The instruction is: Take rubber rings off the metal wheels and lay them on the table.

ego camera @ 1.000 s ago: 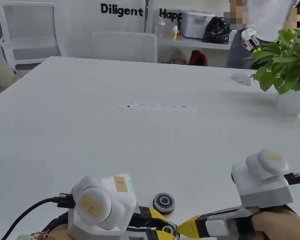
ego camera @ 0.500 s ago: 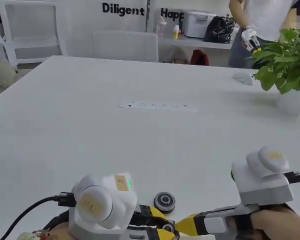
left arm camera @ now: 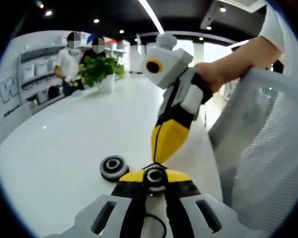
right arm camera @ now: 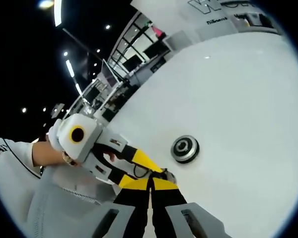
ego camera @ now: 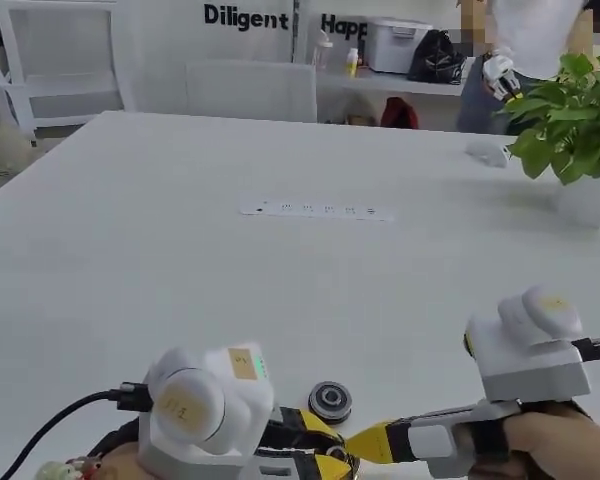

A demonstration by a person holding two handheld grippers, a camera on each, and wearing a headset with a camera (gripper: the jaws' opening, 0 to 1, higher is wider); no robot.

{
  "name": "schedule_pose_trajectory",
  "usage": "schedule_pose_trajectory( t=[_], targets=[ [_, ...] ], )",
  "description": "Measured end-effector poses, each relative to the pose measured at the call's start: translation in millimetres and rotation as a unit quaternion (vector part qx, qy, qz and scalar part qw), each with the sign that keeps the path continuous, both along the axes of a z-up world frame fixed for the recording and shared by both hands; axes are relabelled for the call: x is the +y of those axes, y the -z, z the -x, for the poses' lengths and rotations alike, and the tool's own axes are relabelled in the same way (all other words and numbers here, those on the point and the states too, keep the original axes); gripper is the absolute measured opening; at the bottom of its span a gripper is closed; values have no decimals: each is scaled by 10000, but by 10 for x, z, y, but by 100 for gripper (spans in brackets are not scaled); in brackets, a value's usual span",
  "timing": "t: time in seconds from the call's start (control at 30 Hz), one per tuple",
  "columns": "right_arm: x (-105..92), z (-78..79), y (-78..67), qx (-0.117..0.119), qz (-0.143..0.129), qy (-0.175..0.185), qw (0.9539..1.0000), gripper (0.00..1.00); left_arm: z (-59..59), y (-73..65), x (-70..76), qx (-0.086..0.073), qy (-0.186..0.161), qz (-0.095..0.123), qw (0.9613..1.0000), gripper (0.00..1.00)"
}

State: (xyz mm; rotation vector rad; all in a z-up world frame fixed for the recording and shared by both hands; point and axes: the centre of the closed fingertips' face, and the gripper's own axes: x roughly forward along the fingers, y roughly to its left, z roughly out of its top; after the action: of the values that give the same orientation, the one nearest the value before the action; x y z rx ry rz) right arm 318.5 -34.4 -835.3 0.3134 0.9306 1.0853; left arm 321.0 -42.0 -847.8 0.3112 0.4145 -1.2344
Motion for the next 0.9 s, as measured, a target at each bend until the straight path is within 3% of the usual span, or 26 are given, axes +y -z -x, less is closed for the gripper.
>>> schedule_pose_trajectory(
  t=[0.27,0.47,0.67,0.77,0.87,0.9],
  targets=[
    [-81,-45,58,97,89,200,9997,0,-1,0,-3,12,28,7,10000,14],
    [-154,-109,64,208,7,458,9987,0,0,4,3,-31,75,-81,9999,14],
    [-151,-108,50,186,12,463,9988,0,-3,6,-1,-45,89,-133,9999,14],
    [-110,-85,-2,236,-143,418,9987,0,-1,5,-1,-68,100,-149,9998,14],
    [-28,-69,-116,39,-366,261,9990,0,7,5,-1,-90,123,-160,9998,14],
    [-13,-69,-157,67,-452,249,9986,0,10,4,0,-98,124,-160,9997,14]
  ],
)
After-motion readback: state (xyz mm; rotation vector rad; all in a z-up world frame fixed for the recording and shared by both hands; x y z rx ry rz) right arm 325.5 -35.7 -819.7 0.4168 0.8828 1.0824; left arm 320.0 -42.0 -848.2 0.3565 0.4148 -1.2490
